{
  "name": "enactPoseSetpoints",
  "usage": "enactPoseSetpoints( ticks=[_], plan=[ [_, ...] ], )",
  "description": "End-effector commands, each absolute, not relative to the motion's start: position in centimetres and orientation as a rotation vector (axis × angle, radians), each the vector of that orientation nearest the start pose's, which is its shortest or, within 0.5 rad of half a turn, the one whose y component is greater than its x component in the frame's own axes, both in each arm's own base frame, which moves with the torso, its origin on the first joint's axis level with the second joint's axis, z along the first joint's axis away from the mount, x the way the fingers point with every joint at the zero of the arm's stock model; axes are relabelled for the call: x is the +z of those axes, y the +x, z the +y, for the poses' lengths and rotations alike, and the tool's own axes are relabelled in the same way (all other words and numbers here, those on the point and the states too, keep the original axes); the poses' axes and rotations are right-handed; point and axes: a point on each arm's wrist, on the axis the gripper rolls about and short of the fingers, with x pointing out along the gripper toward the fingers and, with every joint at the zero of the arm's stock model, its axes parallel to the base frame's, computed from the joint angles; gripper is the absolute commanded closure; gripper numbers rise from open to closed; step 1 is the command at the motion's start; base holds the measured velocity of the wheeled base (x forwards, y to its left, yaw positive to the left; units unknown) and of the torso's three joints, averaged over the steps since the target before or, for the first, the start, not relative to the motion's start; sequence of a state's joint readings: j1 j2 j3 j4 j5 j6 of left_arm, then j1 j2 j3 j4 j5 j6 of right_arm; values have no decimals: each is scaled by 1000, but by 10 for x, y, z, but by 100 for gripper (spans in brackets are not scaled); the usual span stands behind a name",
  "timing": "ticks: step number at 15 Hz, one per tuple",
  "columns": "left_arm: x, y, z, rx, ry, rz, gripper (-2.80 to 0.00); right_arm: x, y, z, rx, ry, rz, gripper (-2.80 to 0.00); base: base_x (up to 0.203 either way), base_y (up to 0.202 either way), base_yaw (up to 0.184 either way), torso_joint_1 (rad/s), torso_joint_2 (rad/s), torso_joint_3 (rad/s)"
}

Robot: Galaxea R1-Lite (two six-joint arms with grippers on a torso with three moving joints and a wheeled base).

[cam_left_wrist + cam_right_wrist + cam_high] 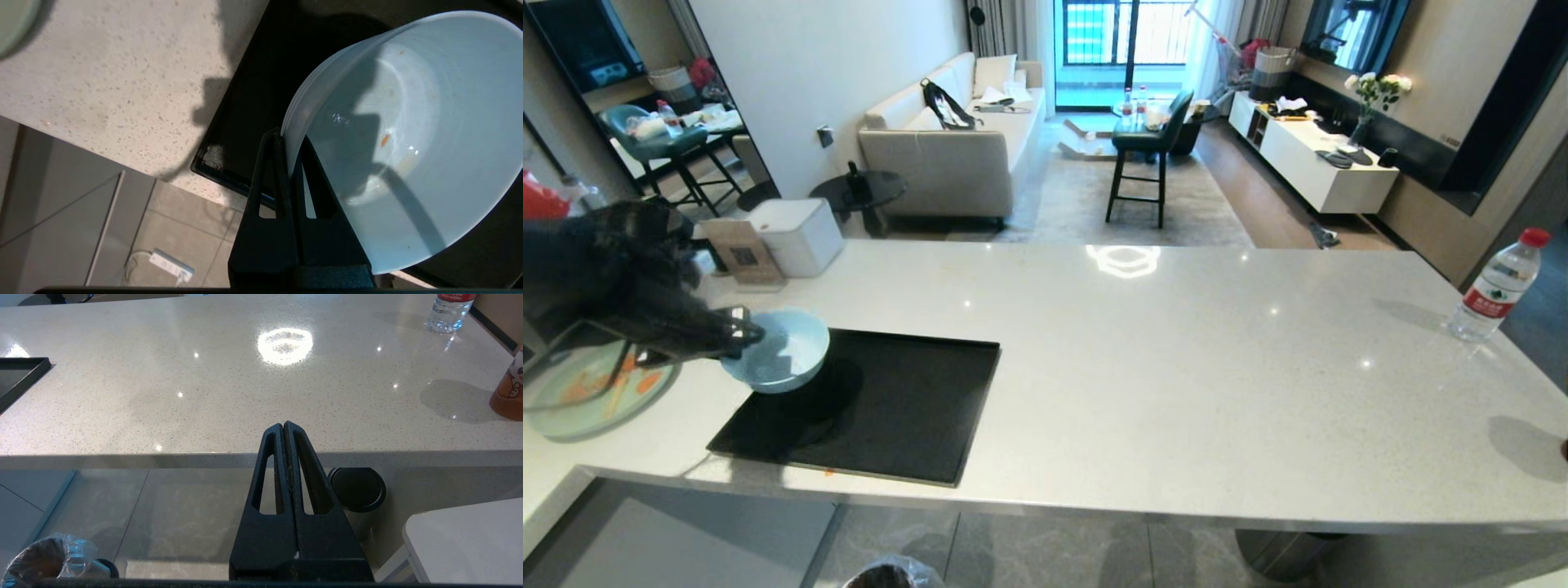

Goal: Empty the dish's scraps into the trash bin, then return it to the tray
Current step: Put the bowl back to the table

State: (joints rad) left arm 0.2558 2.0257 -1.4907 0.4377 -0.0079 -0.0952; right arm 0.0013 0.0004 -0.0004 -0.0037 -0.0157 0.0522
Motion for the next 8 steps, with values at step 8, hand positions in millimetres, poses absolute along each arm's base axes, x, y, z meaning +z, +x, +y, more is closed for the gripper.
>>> enactPoseSetpoints(
  ticks=[8],
  plan=[
    [100, 400, 121, 164, -399, 1113, 0, 76, -23, 0, -14, 52, -5, 0, 0, 0, 0, 0, 0, 0]
  ],
)
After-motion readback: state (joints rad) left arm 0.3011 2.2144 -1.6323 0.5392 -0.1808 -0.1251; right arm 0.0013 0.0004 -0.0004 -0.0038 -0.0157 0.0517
